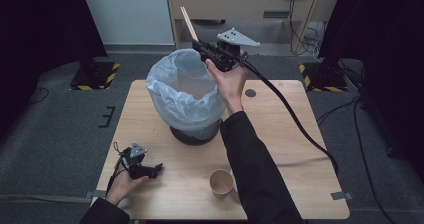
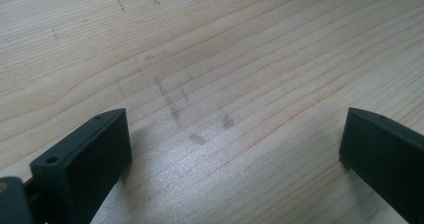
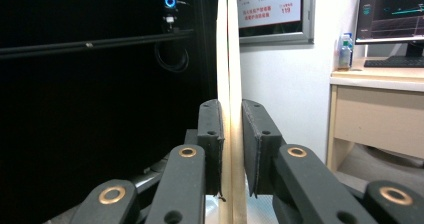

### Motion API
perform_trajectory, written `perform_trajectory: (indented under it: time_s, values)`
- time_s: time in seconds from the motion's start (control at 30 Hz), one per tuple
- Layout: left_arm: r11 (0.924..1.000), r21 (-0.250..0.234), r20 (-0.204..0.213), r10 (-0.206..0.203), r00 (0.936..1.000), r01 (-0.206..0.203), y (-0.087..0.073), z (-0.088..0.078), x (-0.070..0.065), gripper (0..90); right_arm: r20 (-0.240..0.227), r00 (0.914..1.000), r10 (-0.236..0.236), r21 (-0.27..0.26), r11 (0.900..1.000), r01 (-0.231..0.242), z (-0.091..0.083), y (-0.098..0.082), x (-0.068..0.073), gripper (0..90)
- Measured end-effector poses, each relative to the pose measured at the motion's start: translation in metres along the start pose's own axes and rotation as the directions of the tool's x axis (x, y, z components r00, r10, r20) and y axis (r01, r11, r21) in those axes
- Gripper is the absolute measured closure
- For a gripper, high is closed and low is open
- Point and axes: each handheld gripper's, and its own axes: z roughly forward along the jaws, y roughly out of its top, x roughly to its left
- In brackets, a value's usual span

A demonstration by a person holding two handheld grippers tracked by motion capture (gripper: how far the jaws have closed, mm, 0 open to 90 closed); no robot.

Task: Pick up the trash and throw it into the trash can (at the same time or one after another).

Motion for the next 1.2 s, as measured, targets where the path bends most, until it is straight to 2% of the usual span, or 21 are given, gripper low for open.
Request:
perform_trajectory:
  time_s: [0.1, 0.2, 0.27, 0.53, 0.67, 0.87, 1.1, 1.17, 1.2]
  values:
    - [1.0000, 0.000, 0.000, 0.000, 1.0000, 0.000, 0.000, 0.000, 0.000, 0.0, 0.008, 1.0000, -0.002, 0.019, 1.000, 0.001, 0.002, -0.003, -0.002, 79.2]
    - [1.0000, 0.000, 0.000, 0.000, 1.0000, 0.000, 0.000, 0.000, 0.000, 0.0, -0.001, 0.9999, 0.013, 0.042, 0.999, -0.013, 0.005, -0.004, -0.003, 67.2]
    - [1.0000, 0.000, 0.000, 0.000, 1.0000, 0.000, 0.000, 0.000, 0.000, 0.0, 0.006, 0.9999, 0.010, 0.048, 0.999, -0.011, 0.005, -0.005, -0.004, 63.0]
    - [1.0000, 0.000, 0.000, 0.001, 1.0000, -0.001, 0.000, 0.000, 0.000, 0.0, 0.011, 0.9996, 0.025, 0.006, 1.000, -0.025, -0.013, 0.004, -0.010, 51.4]
    - [1.0000, 0.000, 0.000, 0.001, 1.0000, -0.001, 0.000, 0.000, 0.000, 0.0, 0.022, 0.9994, 0.028, -0.021, 0.999, -0.028, -0.034, 0.010, -0.014, 45.5]
    - [1.0000, -0.001, 0.000, 0.001, 1.0000, -0.001, 0.000, 0.000, 0.000, 0.0, 0.047, 0.9986, 0.024, -0.045, 0.999, -0.022, -0.085, 0.013, -0.024, 39.3]
    - [1.0000, 0.000, 0.000, 0.001, 1.0000, -0.001, 0.000, 0.000, 0.000, 0.0, 0.051, 0.9986, 0.014, -0.036, 0.999, -0.012, -0.140, 0.001, -0.028, 35.2]
    - [1.0000, 0.001, 0.000, 0.001, 1.0000, -0.001, 0.000, 0.000, 0.000, 0.0, 0.062, 0.9980, -0.001, -0.028, 1.000, 0.003, -0.153, -0.004, -0.028, 34.1]
    - [1.0000, 0.001, 0.000, 0.001, 1.0000, -0.001, 0.000, 0.000, 0.000, 0.0, 0.060, 0.9982, 0.007, -0.031, 0.999, -0.005, -0.159, -0.007, -0.028, 33.7]
